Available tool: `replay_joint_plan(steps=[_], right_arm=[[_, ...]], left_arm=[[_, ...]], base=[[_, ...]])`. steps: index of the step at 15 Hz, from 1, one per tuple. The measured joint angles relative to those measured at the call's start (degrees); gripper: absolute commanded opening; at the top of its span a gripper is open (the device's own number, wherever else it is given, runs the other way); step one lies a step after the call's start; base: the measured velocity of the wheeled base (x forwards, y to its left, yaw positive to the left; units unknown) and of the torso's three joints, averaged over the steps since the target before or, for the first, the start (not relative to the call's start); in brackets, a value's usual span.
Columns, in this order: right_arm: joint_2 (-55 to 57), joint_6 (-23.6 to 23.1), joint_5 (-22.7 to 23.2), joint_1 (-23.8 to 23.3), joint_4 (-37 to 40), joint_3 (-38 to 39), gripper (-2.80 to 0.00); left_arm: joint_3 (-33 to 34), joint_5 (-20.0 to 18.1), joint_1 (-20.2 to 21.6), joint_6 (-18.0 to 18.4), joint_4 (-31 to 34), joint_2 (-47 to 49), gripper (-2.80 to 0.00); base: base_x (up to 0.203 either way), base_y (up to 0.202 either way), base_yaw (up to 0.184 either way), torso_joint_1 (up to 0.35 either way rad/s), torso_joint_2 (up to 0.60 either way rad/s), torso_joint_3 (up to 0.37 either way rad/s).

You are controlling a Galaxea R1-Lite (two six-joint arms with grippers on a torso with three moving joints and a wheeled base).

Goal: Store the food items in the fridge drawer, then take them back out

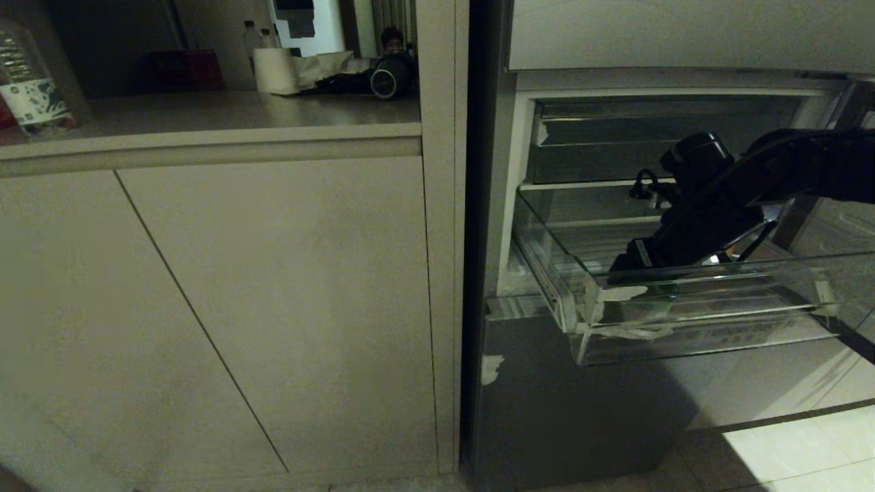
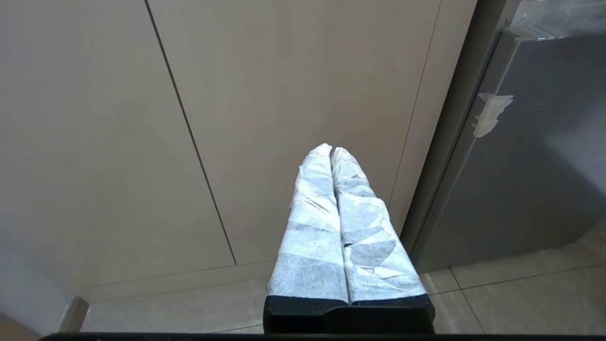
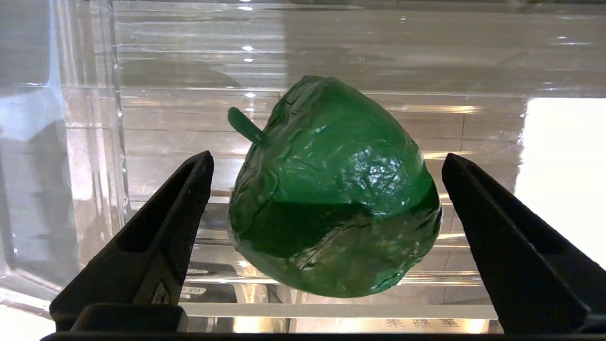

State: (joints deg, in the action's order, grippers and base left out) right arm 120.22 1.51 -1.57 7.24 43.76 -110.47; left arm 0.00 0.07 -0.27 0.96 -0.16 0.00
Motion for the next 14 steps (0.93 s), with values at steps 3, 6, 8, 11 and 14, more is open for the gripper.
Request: replay_joint_plan(steps=[3,6,8,11,14], right_arm=[[0.4,0.0,0.0,-0.5,0.0,0.0,0.00],[0.7,-0.1,0.0,-0.9,0.1,0.0,0.00],[0.9,-0.1,0.0,-1.0,0.1,0.1,0.00],[1.0,-0.1,0.0,-1.0,0.5,0.1,0.00],[1.1,-0.2,0.0,-1.0,0.7,0.1,-2.80]], left_arm=[[0.0,0.0,0.0,0.0,0.0,0.0,-2.80],[0.0,0.0,0.0,0.0,0.0,0.0,-2.80],[0.0,0.0,0.0,0.0,0.0,0.0,-2.80],[0.0,0.0,0.0,0.0,0.0,0.0,-2.80],[0.0,0.0,0.0,0.0,0.0,0.0,-2.80]], base=[[0.000,0.000,0.000,0.000,0.00,0.000],[0.000,0.000,0.000,0.000,0.00,0.000],[0.000,0.000,0.000,0.000,0.00,0.000],[0.000,0.000,0.000,0.000,0.00,0.000],[0.000,0.000,0.000,0.000,0.00,0.000]])
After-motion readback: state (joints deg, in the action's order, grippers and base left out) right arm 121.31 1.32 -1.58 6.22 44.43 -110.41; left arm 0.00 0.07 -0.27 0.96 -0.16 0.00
